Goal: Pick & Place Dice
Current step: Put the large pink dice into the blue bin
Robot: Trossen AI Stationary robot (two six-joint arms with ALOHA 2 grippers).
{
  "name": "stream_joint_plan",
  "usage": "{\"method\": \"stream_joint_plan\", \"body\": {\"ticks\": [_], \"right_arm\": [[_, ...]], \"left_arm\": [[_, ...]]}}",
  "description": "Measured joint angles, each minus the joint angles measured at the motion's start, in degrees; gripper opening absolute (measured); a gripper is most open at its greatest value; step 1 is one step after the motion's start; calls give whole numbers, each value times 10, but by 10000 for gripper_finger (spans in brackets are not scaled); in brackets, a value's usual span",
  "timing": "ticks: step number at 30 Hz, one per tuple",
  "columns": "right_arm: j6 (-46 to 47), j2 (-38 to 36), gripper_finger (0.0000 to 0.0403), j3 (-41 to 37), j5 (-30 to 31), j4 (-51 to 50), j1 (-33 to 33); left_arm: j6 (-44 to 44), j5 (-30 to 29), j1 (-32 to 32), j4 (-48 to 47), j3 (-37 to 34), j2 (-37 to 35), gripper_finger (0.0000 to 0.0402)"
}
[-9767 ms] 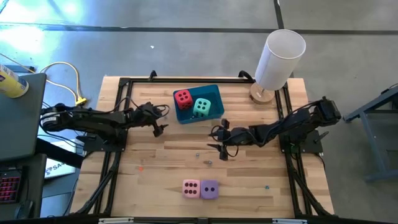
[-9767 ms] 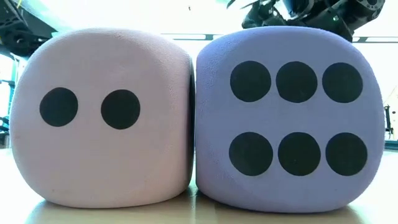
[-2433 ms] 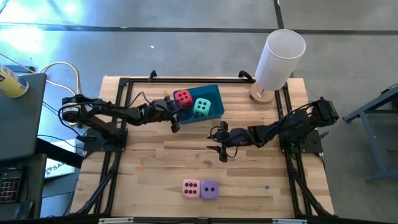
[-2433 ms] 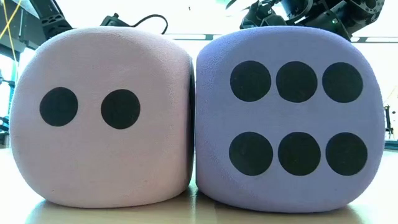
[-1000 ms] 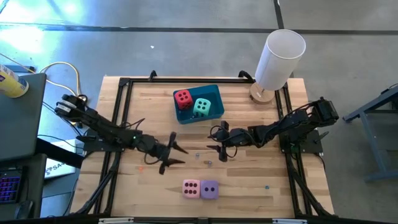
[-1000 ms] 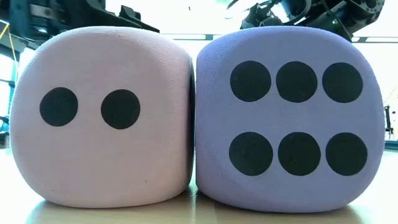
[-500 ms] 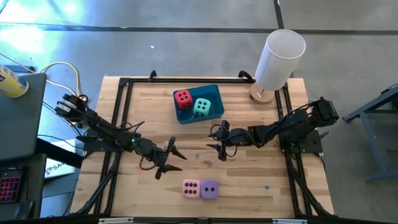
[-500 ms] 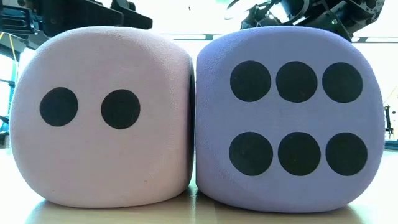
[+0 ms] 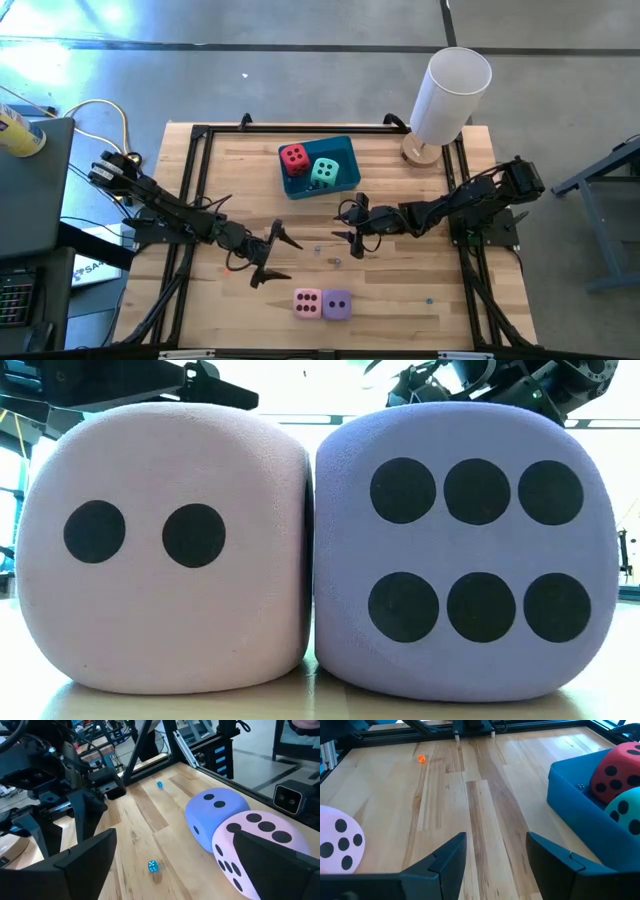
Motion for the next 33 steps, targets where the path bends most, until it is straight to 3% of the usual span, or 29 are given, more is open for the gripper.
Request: {"method": "stream_joint_plan", "body": {"ticks": [13, 17, 23, 33], "right_arm": [[0, 0, 195, 0, 0, 3, 0], [0, 0, 195, 0, 0, 4, 0], [0, 0, 195, 0, -14, 32, 4], [-11, 0, 195, 0, -15, 68, 77]], "left_arm": [[-5, -4, -9, -6, 0, 0, 400], [-42, -4, -9, -9, 0, 0, 400], [-168, -4, -10, -6, 0, 0, 400], [-198, -8, -43, 50, 1, 0, 400]]}}
